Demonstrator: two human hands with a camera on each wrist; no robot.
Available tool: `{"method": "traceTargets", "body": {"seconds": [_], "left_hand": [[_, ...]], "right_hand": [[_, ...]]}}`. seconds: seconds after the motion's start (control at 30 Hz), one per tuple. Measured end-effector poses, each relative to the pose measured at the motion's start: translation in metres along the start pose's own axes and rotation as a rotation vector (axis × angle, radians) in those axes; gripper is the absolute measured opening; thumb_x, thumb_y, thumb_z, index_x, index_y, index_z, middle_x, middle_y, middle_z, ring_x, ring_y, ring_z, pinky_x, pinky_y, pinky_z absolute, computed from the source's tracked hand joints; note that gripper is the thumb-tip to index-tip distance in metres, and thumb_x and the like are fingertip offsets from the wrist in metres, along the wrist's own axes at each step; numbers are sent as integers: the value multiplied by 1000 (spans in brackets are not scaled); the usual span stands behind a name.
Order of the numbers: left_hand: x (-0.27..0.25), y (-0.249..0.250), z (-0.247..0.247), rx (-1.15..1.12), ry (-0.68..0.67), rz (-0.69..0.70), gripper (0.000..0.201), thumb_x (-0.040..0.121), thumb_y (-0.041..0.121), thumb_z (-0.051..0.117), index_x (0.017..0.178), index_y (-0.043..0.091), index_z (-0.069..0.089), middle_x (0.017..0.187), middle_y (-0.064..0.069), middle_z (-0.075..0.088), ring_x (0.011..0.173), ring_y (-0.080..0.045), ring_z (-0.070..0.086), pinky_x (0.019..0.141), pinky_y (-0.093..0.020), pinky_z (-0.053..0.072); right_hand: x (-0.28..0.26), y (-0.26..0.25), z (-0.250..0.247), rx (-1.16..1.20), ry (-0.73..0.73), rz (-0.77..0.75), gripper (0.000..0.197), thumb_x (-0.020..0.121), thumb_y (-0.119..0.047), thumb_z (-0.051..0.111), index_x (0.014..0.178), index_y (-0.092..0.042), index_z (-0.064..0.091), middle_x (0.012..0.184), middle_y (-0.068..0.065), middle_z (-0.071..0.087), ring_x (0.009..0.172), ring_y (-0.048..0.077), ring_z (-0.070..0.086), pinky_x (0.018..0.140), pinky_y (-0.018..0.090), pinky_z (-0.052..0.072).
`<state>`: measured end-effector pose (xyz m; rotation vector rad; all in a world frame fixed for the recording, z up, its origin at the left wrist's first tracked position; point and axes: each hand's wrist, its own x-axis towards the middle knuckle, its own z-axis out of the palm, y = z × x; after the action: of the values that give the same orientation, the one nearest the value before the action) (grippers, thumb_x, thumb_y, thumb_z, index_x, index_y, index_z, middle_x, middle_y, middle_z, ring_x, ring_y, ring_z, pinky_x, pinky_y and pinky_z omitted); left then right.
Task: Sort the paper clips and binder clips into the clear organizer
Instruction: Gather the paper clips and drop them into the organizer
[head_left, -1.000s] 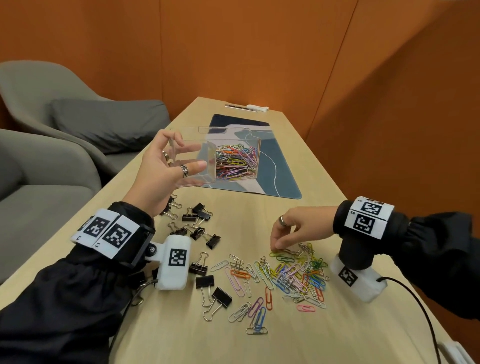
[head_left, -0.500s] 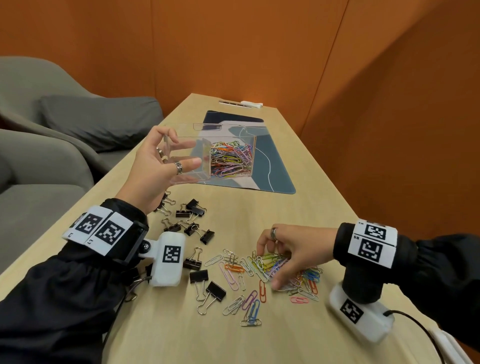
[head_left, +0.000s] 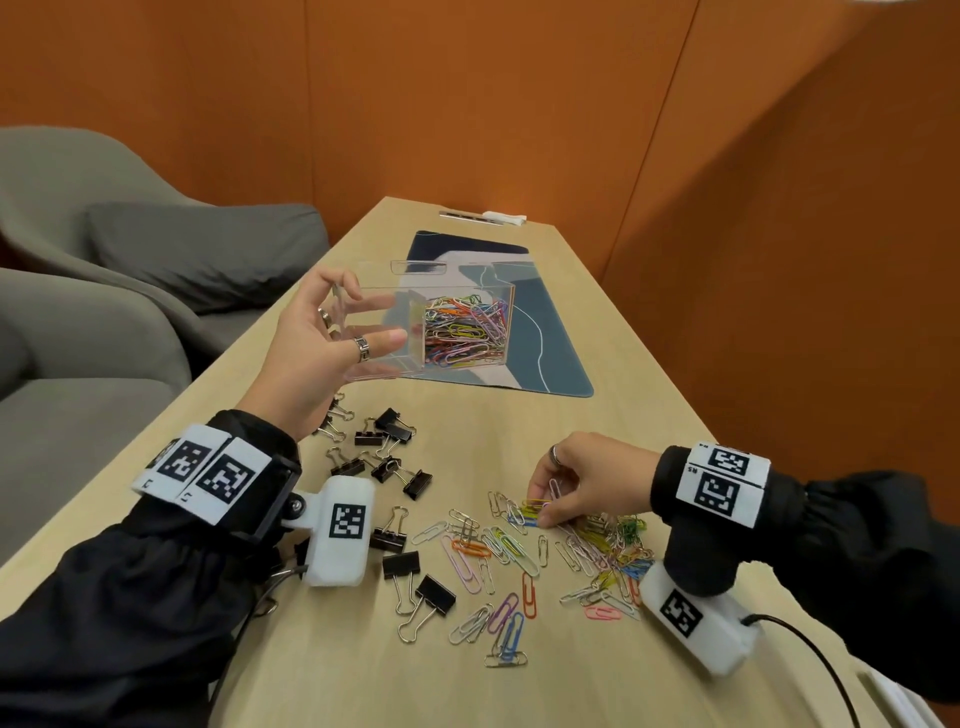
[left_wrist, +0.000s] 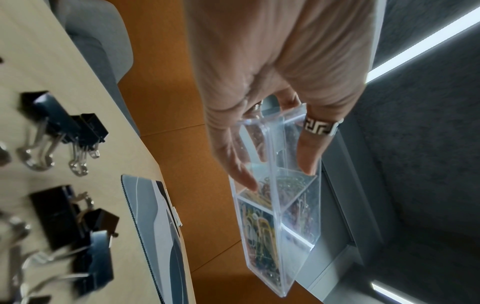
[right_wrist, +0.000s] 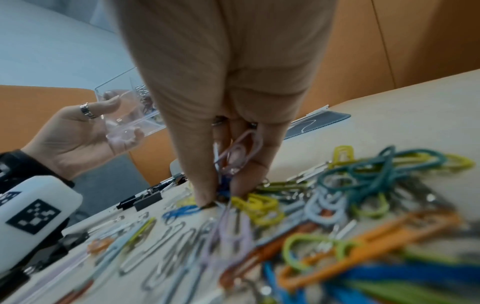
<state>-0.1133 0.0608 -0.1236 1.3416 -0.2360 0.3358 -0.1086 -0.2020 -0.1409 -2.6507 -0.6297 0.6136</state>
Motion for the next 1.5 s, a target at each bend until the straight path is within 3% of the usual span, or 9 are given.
{"method": "traceTargets", "body": {"seconds": [0.3,0.43,0.57,0.73,0.87,1.0,1.2,1.33,1.5], "left_hand": [[-1,0,1,4,-9,-17,38,74,-6,66,84,24,44,119,-14,61,101,-32,66,67,-42,60],[0,-3,1,14,-16,-16,39,74,-6,66,84,24,44,118,-12,61,102,-32,65,65,-41,60],[1,-6,1,18,-34,-15,40,74,-7,66,84,24,44,118,-13,61,102,-32,65,63,-40,60],[0,-6,1,1,-80,-24,39,63,4,70,83,24,44,119,-14,61,99,-34,66,62,-39,60],[-1,-6,3,-4,-98,-30,39,62,5,71,84,24,44,120,-14,61,99,-34,66,61,-38,60],[-1,-6,3,-21,-104,-29,40,62,6,71,84,24,44,119,-14,61,97,-33,67,60,-38,60],[0,-8,3,-32,-117,-27,40,62,6,71,85,25,44,120,-13,61,96,-31,68,59,-35,59],[0,-7,3,-33,-111,-29,40,62,6,72,85,25,44,122,-14,60,97,-31,68,58,-35,59],[0,-8,4,-29,-112,-28,41,62,6,72,85,24,44,122,-15,60,98,-32,67,59,-37,60]], "right_hand": [[-2,6,-18,178,0,30,12,81,-11,72,91,-7,68,65,-2,65,48,1,59,56,13,50],[-9,-10,-56,206,119,-21,6,82,-10,70,87,-13,67,56,-10,65,49,-2,60,50,11,43],[-11,-37,-98,290,296,-101,9,83,-4,67,91,-6,66,51,-10,65,47,-3,58,46,6,41],[1,-73,-130,244,476,-228,17,82,-5,68,98,2,68,67,3,64,47,-2,58,50,7,45],[18,-88,-129,72,423,-249,16,81,-14,71,95,-6,71,72,0,67,55,-1,62,61,13,54],[31,-86,-124,-80,359,-225,14,76,-29,77,89,-25,73,74,-3,72,67,9,64,79,36,56],[30,-82,-119,23,374,-272,22,75,-21,78,93,-14,66,80,1,72,70,13,69,75,34,56],[30,-77,-122,-82,419,-247,26,64,-49,75,78,-29,69,76,-7,73,77,13,71,86,40,54],[27,-73,-122,-167,372,-258,20,80,-45,66,85,-27,71,77,-8,74,73,-1,66,87,41,52]]}}
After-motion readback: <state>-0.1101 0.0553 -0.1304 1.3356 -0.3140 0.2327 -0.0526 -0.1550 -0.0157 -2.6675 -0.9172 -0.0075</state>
